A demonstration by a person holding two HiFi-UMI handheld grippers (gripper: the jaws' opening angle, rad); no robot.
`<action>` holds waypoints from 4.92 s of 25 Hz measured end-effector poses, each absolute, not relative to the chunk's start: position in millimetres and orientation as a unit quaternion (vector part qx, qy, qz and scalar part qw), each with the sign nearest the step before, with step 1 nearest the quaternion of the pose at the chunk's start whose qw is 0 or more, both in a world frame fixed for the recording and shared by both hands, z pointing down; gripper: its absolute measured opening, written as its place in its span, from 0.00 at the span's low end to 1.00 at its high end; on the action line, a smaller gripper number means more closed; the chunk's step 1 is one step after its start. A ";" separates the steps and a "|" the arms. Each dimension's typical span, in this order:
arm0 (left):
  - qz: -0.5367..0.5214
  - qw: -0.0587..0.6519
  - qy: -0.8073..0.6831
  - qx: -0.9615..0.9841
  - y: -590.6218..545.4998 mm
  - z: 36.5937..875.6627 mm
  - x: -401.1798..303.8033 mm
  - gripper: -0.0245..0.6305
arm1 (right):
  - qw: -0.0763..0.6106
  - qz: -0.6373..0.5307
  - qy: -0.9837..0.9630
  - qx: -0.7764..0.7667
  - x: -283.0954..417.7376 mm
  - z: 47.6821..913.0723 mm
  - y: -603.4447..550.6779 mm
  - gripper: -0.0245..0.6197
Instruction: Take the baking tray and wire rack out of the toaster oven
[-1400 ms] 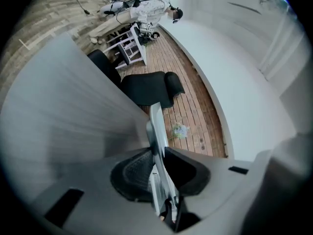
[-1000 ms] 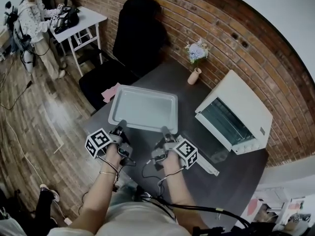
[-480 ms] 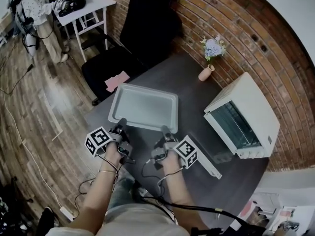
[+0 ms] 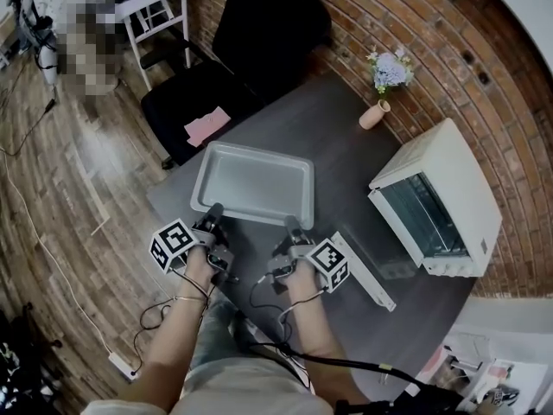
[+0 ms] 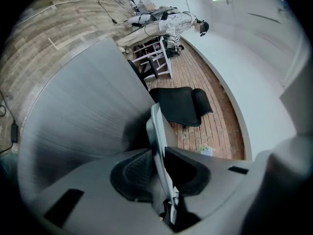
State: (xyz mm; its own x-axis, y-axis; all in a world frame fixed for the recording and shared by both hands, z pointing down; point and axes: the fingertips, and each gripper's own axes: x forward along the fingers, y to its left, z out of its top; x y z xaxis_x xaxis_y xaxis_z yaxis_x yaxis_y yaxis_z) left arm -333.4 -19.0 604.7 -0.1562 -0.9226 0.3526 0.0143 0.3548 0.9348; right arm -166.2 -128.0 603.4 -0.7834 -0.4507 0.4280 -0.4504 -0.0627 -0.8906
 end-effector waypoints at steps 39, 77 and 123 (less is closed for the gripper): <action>-0.380 0.599 -0.640 0.297 -6.4 642.6 -330.5 0.31 | -0.047 -0.679 0.624 -0.384 -153.6 643.6 -118.7 0.38; -0.350 0.601 -0.616 0.370 5.6 577.9 -201.1 0.34 | 0.016 -0.705 0.568 -0.424 -6.6 585.2 -82.0 0.56; -0.200 0.624 -0.467 0.593 -249.1 496.7 20.5 0.34 | 0.283 -0.570 0.536 -0.555 237.1 495.4 -220.7 0.51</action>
State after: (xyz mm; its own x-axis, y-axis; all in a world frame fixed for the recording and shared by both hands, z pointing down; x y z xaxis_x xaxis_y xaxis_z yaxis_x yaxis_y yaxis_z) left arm 20.5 -249.1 496.7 0.4826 -0.8046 0.3460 -0.3040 0.2167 0.9277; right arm 237.1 -220.7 495.4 -0.2235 -0.9174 0.3294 -0.2728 -0.2655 -0.9247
